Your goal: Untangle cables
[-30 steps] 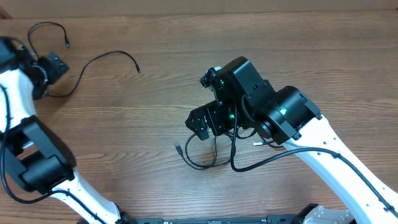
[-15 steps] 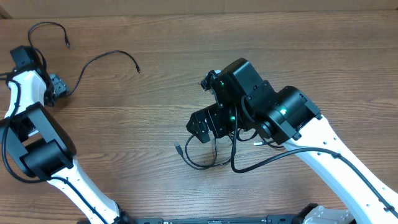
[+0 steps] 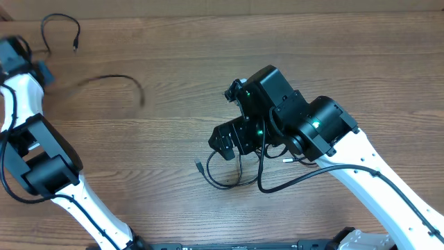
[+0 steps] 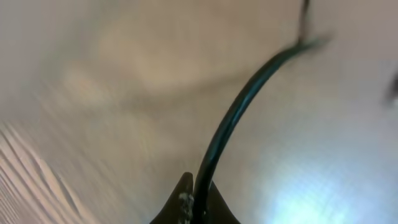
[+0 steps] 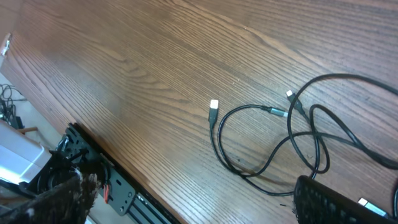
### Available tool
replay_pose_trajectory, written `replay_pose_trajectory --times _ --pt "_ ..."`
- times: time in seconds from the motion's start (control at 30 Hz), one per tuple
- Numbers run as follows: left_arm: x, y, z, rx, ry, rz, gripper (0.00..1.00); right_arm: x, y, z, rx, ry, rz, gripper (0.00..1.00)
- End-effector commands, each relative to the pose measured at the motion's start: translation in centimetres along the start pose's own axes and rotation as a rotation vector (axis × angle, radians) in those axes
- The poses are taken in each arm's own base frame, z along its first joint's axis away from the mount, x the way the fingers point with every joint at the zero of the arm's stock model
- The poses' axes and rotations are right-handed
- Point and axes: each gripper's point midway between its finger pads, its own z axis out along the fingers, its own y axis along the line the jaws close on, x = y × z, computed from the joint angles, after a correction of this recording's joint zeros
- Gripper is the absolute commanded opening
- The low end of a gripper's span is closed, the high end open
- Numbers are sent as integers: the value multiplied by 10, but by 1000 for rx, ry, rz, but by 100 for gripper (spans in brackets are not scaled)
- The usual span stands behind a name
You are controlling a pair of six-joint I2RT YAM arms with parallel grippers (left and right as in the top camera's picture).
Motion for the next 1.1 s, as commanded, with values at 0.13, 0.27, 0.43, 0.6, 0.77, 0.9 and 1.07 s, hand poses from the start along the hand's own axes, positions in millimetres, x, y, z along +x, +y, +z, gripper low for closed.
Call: replay_pose_trajectory --times 0.13,0.27,0.43,0.6,0.77,0.9,1.07 --pt "-100 12 -49 0 -254 -107 20 2 2 -3 -13 10 57 100" --pt "-63 22 -26 0 -136 -224 100 3 2 -3 -11 16 69 100" --pt "-2 9 -10 74 85 -219 99 3 2 -3 -11 14 68 100" --pt "45 -25 -24 249 301 -214 99 3 2 -2 -11 15 69 100" --pt "74 -75 -41 439 437 -208 100 3 2 -3 -11 15 69 100" --pt "104 -104 -45 442 520 -172 100 4 2 -3 -10 18 70 100" --pt "131 -146 -49 461 543 -90 100 7 1 -3 -7 28 73 100"
